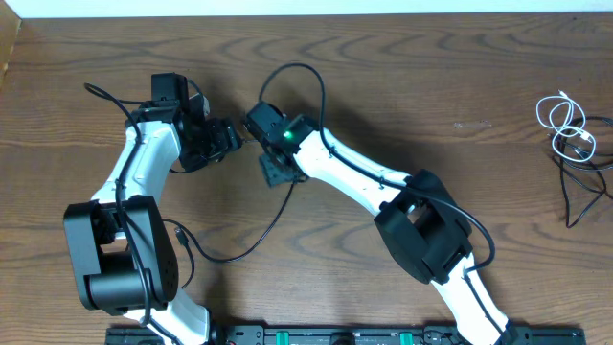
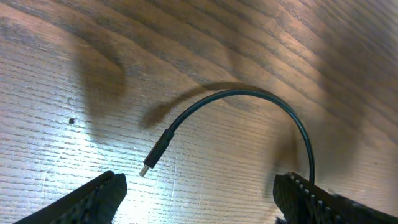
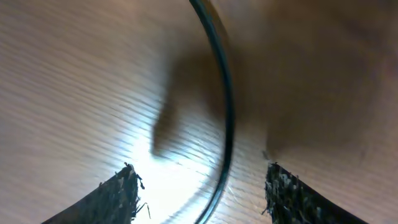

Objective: Untangle cables

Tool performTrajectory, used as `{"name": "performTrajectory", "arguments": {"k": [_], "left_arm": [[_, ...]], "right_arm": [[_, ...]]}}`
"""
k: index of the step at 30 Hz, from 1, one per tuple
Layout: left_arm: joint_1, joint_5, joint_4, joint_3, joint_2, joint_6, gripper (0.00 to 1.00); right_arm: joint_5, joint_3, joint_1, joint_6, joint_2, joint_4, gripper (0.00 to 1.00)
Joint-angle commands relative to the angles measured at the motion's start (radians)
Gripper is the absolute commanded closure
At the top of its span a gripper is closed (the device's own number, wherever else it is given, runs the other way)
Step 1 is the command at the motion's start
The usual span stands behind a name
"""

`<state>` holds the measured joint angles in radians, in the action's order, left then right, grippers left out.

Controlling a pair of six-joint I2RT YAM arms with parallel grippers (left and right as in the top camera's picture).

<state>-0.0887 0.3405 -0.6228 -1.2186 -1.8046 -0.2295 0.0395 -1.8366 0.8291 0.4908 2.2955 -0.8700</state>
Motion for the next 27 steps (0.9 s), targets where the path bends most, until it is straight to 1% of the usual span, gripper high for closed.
{"name": "performTrajectory", "arguments": {"k": [1,3,4,10,11,16,17,22,27], "left_arm": [[0.0,-0.006,0.0,0.007,-0.006,-0.002,0.19],[0.0,-0.006,0.0,0.007,-0.006,-0.002,0.19],[0.0,-0.006,0.0,0.007,-0.006,-0.002,0.19],[0.0,-0.006,0.0,0.007,-0.006,-0.002,0.19],[0.0,-0.006,0.0,0.007,-0.006,-0.002,0.19],[0.0,-0.006,0.0,0.007,-0.006,-0.002,0.18],[0.0,-0.006,0.0,0.007,-0.006,-0.002,0.19],[0.0,-0.006,0.0,0.007,-0.006,-0.002,0.19],[0.0,-0.006,0.0,0.007,-0.006,-0.002,0.19]], "right_arm": [[0.021,0.05,-0.001,0.048,0.004,0.024,0.39],[0.021,0.059,0.0,0.048,0.004,0.03,0.44],[0.021,0.059,0.0,0.048,0.004,0.031,0.5],[0.023,0.058,-0.015,0.047,0.004,0.04,0.95],[0.023,0.058,-0.024,0.047,0.002,0.036,0.99],[0.022,0.055,-0.117,0.046,-0.032,-0.021,0.99],[0.022,0.055,-0.158,0.032,-0.054,-0.044,0.99],[0.026,0.055,-0.259,-0.032,-0.139,-0.085,0.99],[0.142,0.055,-0.354,-0.035,-0.262,-0.121,0.99]]}}
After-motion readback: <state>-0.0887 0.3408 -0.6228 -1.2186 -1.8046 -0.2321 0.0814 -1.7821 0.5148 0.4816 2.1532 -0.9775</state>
